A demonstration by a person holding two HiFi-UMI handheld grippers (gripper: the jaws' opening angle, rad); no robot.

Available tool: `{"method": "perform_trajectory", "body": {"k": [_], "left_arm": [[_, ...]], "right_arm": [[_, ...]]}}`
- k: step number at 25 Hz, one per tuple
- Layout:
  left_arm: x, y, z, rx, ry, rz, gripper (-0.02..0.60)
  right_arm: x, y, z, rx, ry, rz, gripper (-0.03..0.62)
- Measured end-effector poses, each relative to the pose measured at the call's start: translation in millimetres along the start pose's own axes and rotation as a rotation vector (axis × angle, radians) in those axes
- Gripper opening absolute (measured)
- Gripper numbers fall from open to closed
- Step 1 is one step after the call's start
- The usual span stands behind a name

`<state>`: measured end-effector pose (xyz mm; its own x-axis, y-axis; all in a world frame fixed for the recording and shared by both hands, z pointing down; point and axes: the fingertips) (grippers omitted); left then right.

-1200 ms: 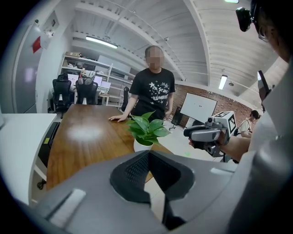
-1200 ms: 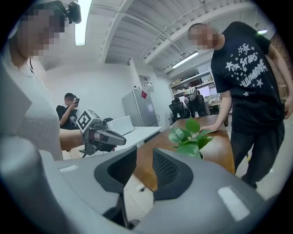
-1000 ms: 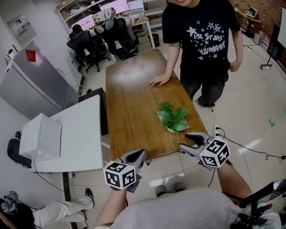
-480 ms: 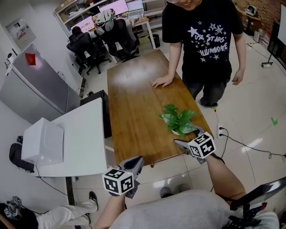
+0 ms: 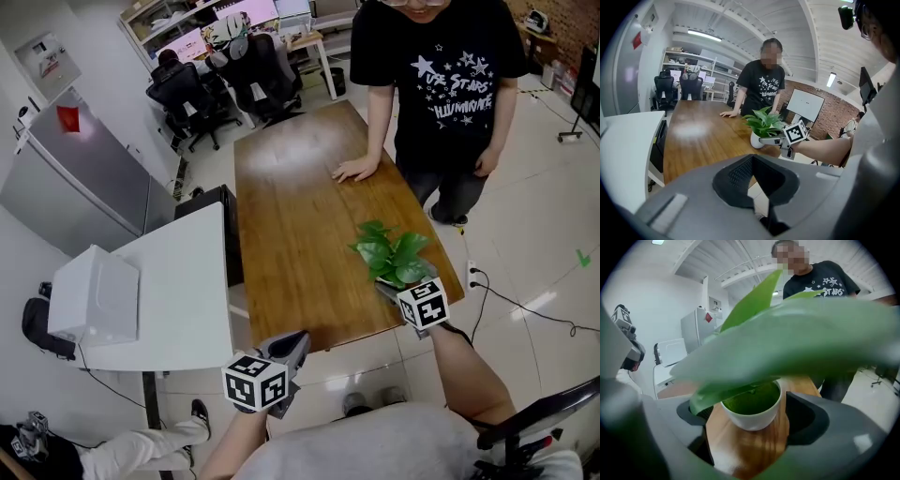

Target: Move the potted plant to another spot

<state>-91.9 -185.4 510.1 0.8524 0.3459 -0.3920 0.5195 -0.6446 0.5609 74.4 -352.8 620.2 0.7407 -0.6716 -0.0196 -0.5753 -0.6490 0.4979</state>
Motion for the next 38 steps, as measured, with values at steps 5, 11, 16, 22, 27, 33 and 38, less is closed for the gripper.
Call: {"method": "perform_trajectory", "body": {"k": [5,11,16,22,27,33,38], "left_arm": [[-7.8,2.6,7.9,0.004,0.007,-0.007,-0.003],[-13.2,3.7,9.4,-0.009,0.01,-0.011,-0.003],[-17.1,2.7,11.9,-0.01,0.011,-0.009,-0.003],[-18.9,4.0,12.8,-0.01,0.012,-0.011,-0.003],[-15.7,7.3,10.7,-0.011,0.013,-0.01,-0.003],[-14.1,6.9,10.8,-0.012,0.014,-0.008,-0.003],[-13.5,6.8,11.2,-0.009,0.016,0.0,-0.003]], "right_arm": [[3.3,11.3,-6.9,-0.015,0.006,-0.022,0.479],[4.0,17.5,-5.3,-0.021,-0.003,-0.04,0.459],[4.8,17.8,-2.3,-0.021,-0.013,-0.043,0.459],[5.7,17.9,-5.7,-0.022,-0.002,-0.042,0.457],[7.8,17.2,-8.8,-0.019,-0.005,-0.038,0.455],[6.8,16.7,-7.9,-0.016,-0.01,-0.033,0.454],[8.1,17.6,-6.8,-0.013,-0.017,-0.029,0.454]]}}
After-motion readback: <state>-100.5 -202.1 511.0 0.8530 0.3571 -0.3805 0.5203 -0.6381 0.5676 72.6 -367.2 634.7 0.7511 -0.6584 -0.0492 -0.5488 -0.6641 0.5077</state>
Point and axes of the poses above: the fingertips, and each gripper's own axes: y forward along the fingers, x to its right, z out of its top, and after that the axes turned 8 degrees about -y, right-handed
